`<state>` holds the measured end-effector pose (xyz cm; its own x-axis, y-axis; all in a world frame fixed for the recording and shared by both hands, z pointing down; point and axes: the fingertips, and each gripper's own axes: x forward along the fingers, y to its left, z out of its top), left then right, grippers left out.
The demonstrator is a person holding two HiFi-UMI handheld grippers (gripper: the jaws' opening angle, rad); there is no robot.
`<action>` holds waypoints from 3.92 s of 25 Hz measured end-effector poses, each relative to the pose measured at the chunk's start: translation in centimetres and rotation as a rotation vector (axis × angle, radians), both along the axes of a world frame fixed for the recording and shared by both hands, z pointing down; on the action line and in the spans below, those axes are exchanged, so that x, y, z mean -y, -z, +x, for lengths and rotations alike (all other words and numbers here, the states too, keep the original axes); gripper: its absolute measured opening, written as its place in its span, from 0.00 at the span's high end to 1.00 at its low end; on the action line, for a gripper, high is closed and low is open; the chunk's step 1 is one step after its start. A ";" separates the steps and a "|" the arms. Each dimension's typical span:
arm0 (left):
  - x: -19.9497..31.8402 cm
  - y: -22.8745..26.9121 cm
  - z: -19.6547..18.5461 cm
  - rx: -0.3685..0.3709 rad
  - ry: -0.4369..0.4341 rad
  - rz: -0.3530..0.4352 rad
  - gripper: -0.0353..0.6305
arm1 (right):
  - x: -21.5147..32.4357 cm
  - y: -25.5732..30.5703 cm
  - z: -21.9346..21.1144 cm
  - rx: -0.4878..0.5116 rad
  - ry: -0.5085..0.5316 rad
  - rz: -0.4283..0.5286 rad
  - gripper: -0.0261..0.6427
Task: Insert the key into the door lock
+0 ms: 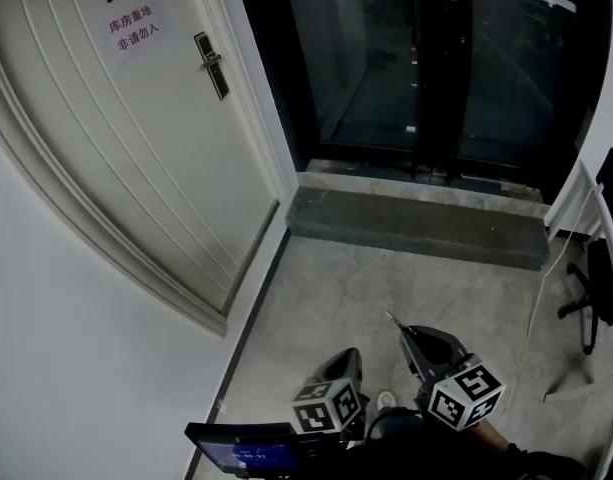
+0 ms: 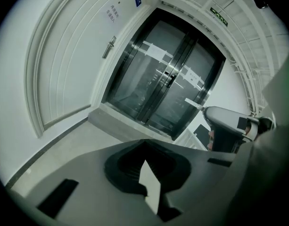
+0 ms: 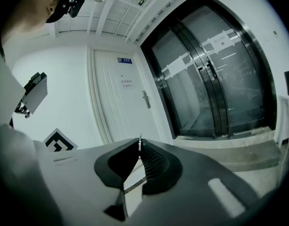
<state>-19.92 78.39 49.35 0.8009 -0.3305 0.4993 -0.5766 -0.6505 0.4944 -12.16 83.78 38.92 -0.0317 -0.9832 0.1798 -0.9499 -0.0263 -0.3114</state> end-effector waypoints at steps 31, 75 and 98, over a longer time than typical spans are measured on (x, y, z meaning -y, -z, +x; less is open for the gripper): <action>27.2 1.9 11.6 -0.025 0.044 0.051 0.95 | 27.1 1.1 11.0 -0.001 0.054 0.051 0.94; 53.6 0.7 27.9 0.007 0.185 0.035 0.95 | 54.9 0.5 27.0 -0.012 0.237 0.024 0.94; 74.5 1.6 28.4 0.022 0.136 0.081 0.95 | 76.3 1.7 27.3 -0.021 0.216 0.077 0.94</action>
